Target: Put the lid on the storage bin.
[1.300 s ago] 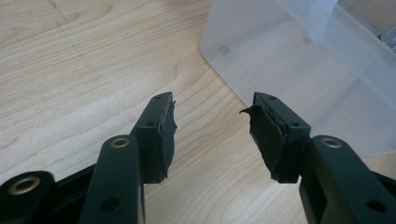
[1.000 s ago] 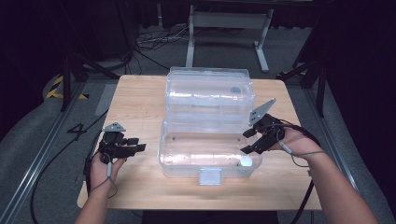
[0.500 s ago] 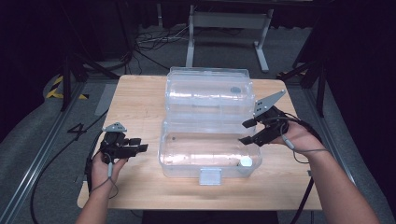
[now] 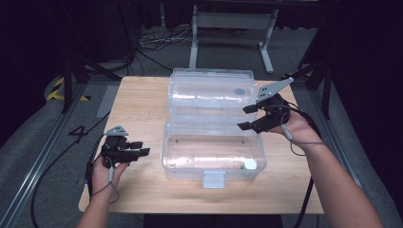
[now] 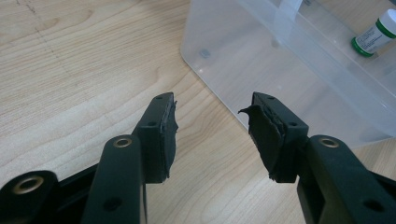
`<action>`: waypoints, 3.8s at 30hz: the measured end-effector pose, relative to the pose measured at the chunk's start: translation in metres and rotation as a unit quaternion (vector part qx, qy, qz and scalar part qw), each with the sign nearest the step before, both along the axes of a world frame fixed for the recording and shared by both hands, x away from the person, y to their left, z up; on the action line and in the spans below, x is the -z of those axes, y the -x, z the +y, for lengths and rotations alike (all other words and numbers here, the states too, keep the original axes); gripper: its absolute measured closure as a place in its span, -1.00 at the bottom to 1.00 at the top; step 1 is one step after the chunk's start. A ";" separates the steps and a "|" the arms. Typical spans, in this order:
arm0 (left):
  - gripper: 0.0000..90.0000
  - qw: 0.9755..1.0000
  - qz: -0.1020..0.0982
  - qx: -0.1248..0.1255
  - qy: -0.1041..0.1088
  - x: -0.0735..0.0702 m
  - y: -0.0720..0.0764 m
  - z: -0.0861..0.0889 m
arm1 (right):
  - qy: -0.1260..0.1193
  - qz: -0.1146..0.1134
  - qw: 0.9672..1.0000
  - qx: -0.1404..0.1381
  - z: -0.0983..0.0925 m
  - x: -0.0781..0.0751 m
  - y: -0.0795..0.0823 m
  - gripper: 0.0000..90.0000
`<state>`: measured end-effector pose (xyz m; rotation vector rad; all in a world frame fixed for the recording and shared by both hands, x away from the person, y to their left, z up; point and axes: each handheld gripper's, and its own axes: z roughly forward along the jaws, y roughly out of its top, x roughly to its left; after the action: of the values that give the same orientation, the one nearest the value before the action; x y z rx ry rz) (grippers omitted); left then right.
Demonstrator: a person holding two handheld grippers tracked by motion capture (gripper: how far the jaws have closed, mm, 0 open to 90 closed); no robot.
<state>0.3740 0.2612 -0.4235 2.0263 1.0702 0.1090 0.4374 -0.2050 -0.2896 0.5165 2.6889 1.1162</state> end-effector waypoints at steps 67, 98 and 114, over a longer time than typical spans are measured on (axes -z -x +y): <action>0.45 0.990 -0.037 0.136 0.023 -0.047 0.034 -0.060 | 0.011 0.008 0.999 0.053 0.052 0.014 -0.052 0.60; 0.40 0.976 -0.001 0.214 -0.047 -0.030 0.040 -0.118 | 0.000 0.005 0.998 0.057 0.052 0.016 -0.050 0.56; 0.54 0.976 0.012 0.199 -0.093 -0.022 0.038 -0.127 | -0.005 0.005 0.998 0.055 0.051 0.016 -0.044 0.56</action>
<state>0.3356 0.1343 -0.4012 2.3775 0.6688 -0.0241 0.4816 -0.1537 -0.3058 0.6655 2.6284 1.1016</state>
